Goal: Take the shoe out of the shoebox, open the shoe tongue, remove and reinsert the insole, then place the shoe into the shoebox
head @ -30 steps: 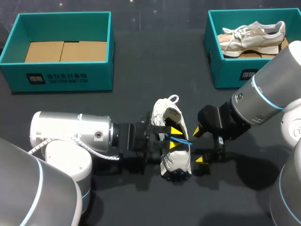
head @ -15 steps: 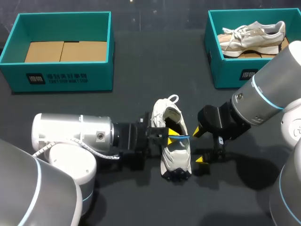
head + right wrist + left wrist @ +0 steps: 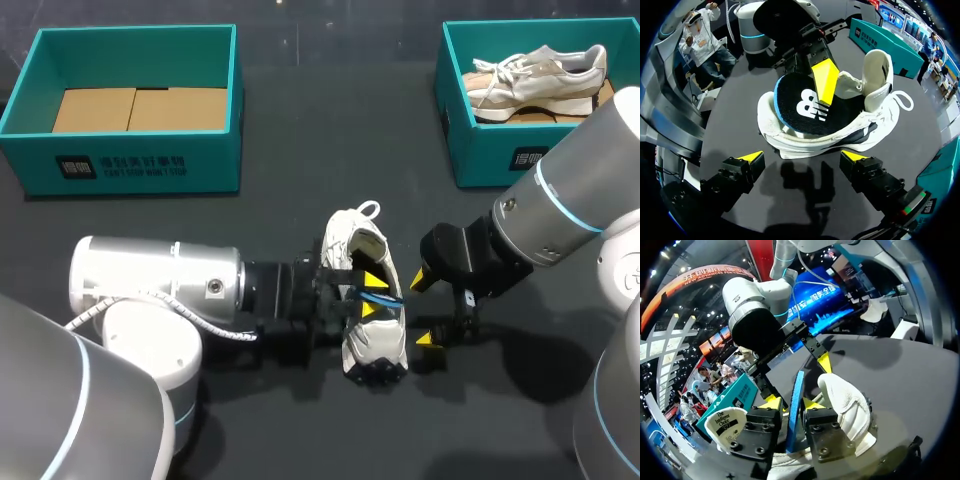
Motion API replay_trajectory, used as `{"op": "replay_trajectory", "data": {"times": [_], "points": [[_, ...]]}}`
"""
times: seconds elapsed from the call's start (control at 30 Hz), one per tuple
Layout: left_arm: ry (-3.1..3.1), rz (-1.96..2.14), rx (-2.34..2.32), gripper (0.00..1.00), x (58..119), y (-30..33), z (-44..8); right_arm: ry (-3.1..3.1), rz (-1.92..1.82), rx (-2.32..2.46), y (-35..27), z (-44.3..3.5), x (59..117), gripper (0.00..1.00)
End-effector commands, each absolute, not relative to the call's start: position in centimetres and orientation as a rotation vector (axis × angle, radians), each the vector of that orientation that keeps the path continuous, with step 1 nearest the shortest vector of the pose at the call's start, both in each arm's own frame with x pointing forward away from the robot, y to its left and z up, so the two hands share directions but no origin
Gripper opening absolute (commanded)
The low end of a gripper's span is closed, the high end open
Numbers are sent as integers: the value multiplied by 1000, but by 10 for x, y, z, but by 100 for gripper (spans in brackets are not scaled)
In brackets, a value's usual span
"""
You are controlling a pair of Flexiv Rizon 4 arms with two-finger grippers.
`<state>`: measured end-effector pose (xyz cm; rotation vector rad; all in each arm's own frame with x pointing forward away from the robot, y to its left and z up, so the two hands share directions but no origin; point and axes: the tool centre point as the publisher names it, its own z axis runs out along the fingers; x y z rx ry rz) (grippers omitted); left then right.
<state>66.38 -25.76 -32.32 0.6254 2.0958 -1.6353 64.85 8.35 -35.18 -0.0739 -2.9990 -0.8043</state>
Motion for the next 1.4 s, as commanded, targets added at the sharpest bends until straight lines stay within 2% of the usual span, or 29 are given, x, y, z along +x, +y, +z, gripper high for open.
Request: {"op": "replay_trajectory", "data": {"times": [0.03,0.3,0.33,0.37,0.4,0.87,1.1,1.2,1.23,1.4], "points": [[2105,-1633,641,28,662,-250,-318,-3002,-804,-76,84,-352,647,100],[2109,-1640,697,26,655,-259,-321,-3002,-804,-76,84,-352,647,100],[2110,-1641,707,20,654,-260,-322,-3002,-804,-76,84,-352,647,100],[2107,-1635,721,7,653,-260,-323,-3002,-804,-76,84,-352,647,100],[2106,-1628,733,0,653,-261,-324,-3002,-804,-76,84,-352,647,100],[2163,-1477,703,0,685,-261,-355,-3002,-804,-76,84,-352,647,100],[2182,-1503,652,0,690,-256,-354,-3002,-804,-76,84,-352,647,100],[2180,-1543,644,20,686,-253,-347,-3002,-804,-76,84,-352,647,100],[2177,-1556,645,23,684,-252,-345,-3002,-804,-76,84,-352,647,100],[2172,-1595,663,27,672,-250,-333,-3002,-804,-76,84,-352,647,100]]}}
